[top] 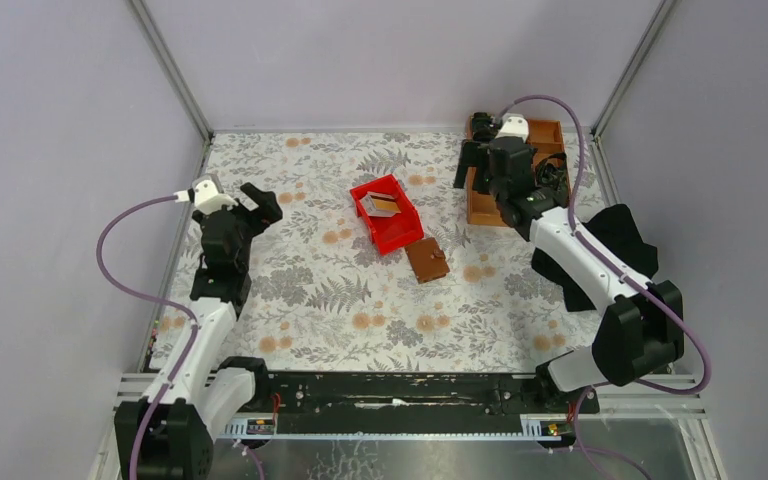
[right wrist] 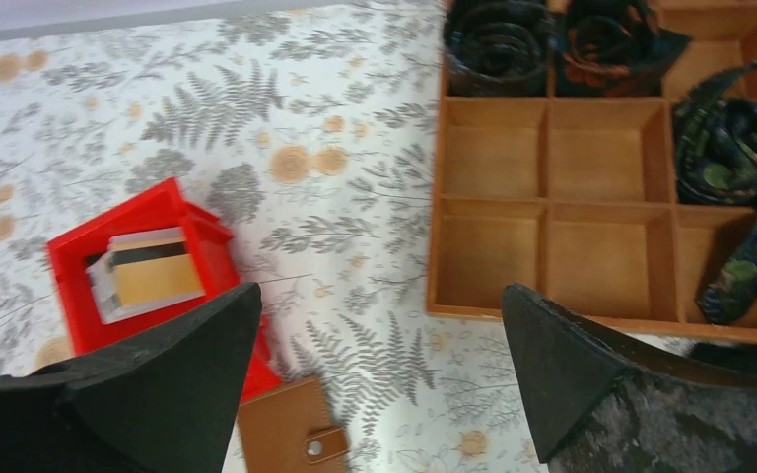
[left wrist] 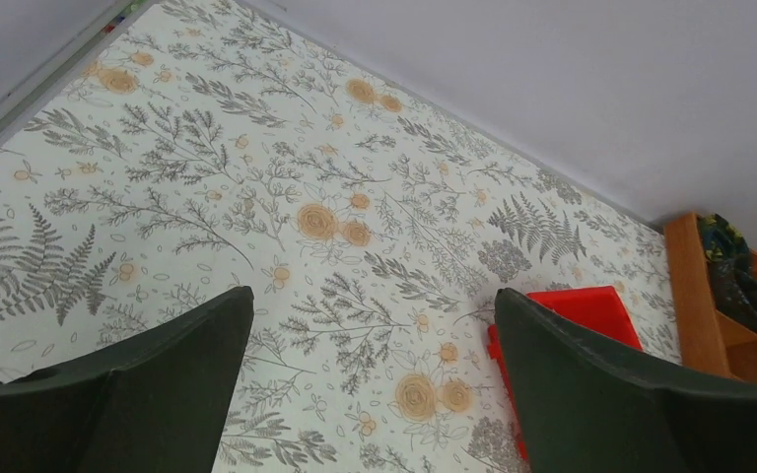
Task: Put the credit cards into the card holder
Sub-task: Pick up the credit card from the storage box.
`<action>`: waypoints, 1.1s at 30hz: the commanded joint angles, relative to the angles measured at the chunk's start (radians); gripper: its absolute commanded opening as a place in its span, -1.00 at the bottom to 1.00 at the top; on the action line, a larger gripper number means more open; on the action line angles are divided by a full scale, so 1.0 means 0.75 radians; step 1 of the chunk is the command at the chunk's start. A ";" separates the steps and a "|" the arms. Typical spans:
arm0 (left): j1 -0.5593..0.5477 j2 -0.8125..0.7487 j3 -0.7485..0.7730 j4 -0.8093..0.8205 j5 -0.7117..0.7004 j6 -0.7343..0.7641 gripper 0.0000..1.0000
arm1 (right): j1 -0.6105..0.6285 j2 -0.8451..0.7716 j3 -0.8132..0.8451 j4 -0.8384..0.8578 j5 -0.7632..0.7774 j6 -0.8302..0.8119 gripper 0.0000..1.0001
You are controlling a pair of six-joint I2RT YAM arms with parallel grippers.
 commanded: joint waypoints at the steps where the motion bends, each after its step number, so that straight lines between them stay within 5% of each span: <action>1: 0.010 -0.088 0.038 -0.137 0.007 -0.085 1.00 | 0.114 -0.001 0.112 -0.024 0.070 -0.043 0.99; 16: 0.010 -0.136 0.053 -0.318 0.053 -0.316 1.00 | 0.371 0.371 0.470 -0.110 -0.171 -0.125 0.93; 33: -0.003 -0.035 -0.008 -0.227 0.225 -0.403 0.79 | 0.391 0.865 0.967 -0.297 -0.419 -0.137 0.56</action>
